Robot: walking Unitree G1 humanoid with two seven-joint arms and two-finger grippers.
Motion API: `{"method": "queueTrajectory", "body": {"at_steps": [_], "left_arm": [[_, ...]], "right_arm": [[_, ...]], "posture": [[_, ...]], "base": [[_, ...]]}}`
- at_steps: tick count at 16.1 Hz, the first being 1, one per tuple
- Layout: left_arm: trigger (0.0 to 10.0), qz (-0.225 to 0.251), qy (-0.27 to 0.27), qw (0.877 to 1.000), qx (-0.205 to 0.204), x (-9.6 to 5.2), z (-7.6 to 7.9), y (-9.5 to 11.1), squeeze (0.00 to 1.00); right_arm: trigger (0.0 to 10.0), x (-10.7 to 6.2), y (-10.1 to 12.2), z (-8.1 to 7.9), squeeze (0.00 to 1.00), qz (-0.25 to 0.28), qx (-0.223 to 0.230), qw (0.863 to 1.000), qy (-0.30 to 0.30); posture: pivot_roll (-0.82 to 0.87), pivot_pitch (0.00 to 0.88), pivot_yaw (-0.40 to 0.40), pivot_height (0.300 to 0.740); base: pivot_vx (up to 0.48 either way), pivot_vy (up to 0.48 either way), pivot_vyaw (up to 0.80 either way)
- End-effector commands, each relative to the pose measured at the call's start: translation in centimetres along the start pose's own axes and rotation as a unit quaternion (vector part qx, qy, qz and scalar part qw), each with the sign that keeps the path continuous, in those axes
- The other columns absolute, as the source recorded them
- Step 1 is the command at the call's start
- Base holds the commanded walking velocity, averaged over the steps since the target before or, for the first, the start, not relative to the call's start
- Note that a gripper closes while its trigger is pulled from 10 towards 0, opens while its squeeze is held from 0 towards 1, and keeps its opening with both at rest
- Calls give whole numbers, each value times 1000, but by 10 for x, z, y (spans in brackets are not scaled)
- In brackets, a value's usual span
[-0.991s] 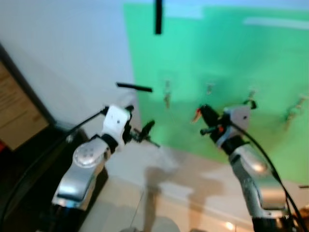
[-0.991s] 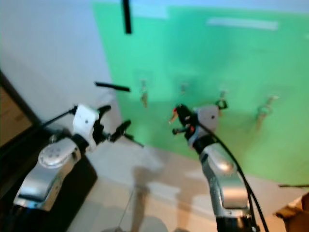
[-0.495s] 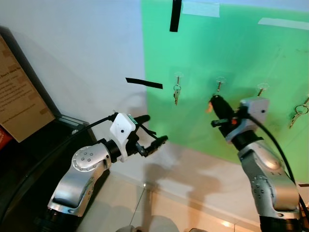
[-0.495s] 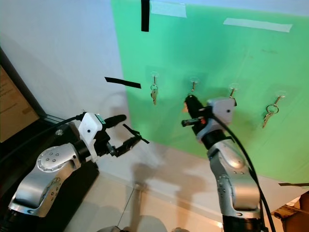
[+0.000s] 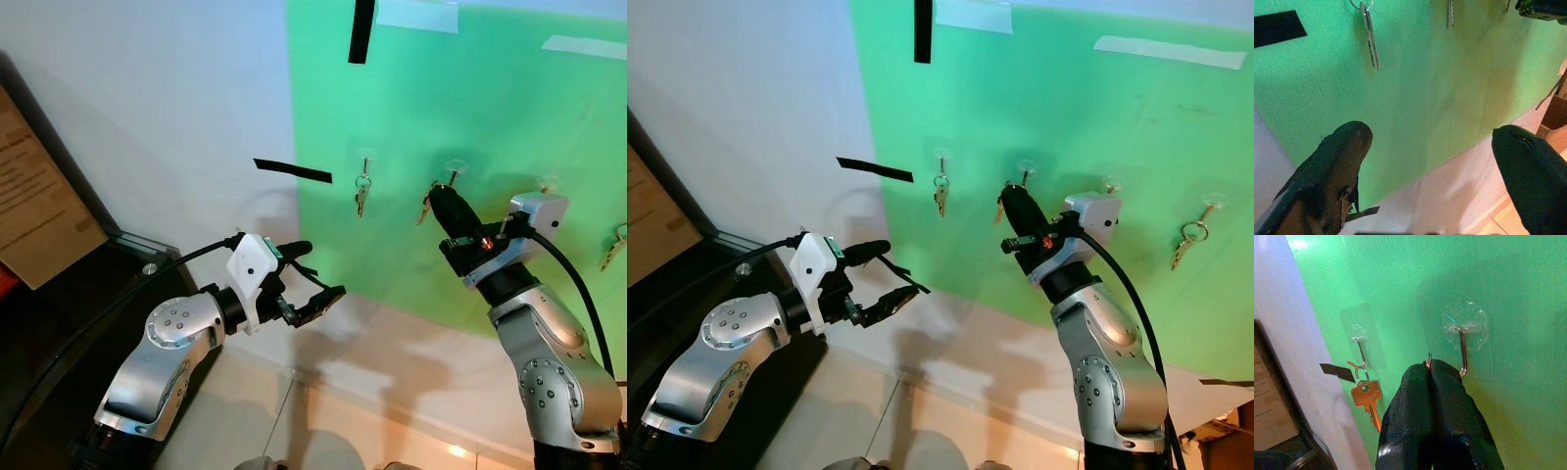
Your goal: Hang keys on a hook
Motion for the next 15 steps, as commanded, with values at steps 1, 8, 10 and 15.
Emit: {"method": "queueTrajectory", "body": {"at_steps": [1, 8, 10, 15], "left_arm": [[10000, -3, -2, 1000, 4, -1, 0, 2, 0], [10000, -5, -4, 1000, 4, -2, 0, 2, 0], [10000, -6, -6, 1000, 4, -2, 0, 2, 0], [10000, -7, -14, 1000, 4, -2, 1, 2, 0]], "right_arm": [[10000, 0, 2, -2, 0, 4, 8, 1000, 3], [10000, -16, -4, -8, 0, -17, 40, 999, 26], [10000, -18, -5, -8, 0, -17, 41, 999, 22], [10000, -16, 9, -1, 0, 28, 62, 998, 1]], "posture": [[-53, 0, 60, 740], [-54, 0, 61, 740], [-57, 0, 66, 740], [-54, 0, 65, 740]], "base": [[0, 0, 0], [0, 0, 0], [0, 0, 0], [0, 0, 0]]}}
Point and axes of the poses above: a point about 5 cm out from each wrist's last joint towards the gripper, its own x axis pointing out of the wrist towards the gripper, its own y axis along the axis of the wrist's last joint, z = x × y, the point moved 1 cm from there along x, pointing out of the wrist towards the gripper, and after that the axes turned 8 degrees about -x, right-handed, at the moved point
